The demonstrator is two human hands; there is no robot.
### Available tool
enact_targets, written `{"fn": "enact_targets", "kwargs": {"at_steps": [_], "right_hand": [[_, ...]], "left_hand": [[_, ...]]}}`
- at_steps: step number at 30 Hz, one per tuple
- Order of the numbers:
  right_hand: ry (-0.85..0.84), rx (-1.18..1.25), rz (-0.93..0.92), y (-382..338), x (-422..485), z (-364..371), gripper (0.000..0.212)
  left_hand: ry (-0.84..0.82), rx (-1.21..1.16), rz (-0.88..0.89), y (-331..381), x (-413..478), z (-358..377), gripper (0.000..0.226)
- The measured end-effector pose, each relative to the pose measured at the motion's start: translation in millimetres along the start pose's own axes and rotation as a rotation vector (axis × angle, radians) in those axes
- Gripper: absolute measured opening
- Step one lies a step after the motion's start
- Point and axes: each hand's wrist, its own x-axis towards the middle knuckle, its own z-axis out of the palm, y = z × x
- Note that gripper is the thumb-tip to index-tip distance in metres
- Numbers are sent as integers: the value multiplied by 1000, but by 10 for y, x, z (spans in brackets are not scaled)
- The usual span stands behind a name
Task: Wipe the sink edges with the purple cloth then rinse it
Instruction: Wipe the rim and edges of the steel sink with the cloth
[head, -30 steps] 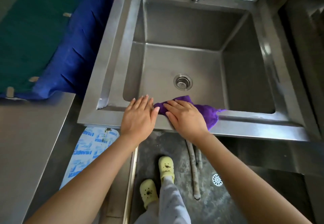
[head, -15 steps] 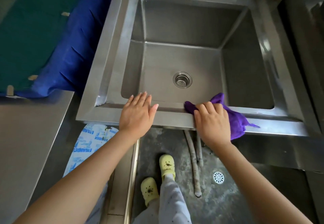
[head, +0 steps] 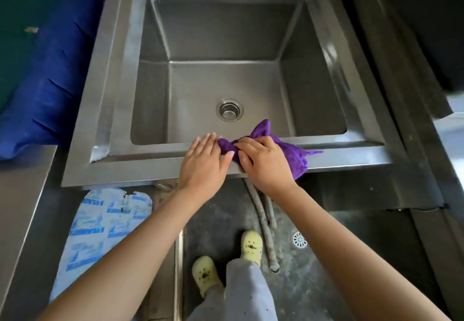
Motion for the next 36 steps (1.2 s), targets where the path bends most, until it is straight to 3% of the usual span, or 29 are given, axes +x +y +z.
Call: {"fn": "enact_targets", "kwargs": {"at_steps": [4,10,14,17,25,33,36], "right_hand": [[117,-84,45,412,-133,-149,31],[122,-267,136,839,-269,-319,25],[81,-311,207,1169,-359,-499,26],[78,-324,265,1405,-413,-640,30],[59,-301,325,1864,-435,-838,35],[-91,-270,303,2111,-166,-918,48],[-100,-260,265,2208,6,-915,34]], "left_hand": [[-24,65,-19,285,131,70,73],[-38,80,-16,424,175,34,85],[-95,3,72,776,329,54,65],[-106,-24,128,1122,456,99,62],[-133,7,176,1550,660,180,66],[-129,-2,176,1638,743,189,81],[-123,-1,174,1643,746,186,88]]}}
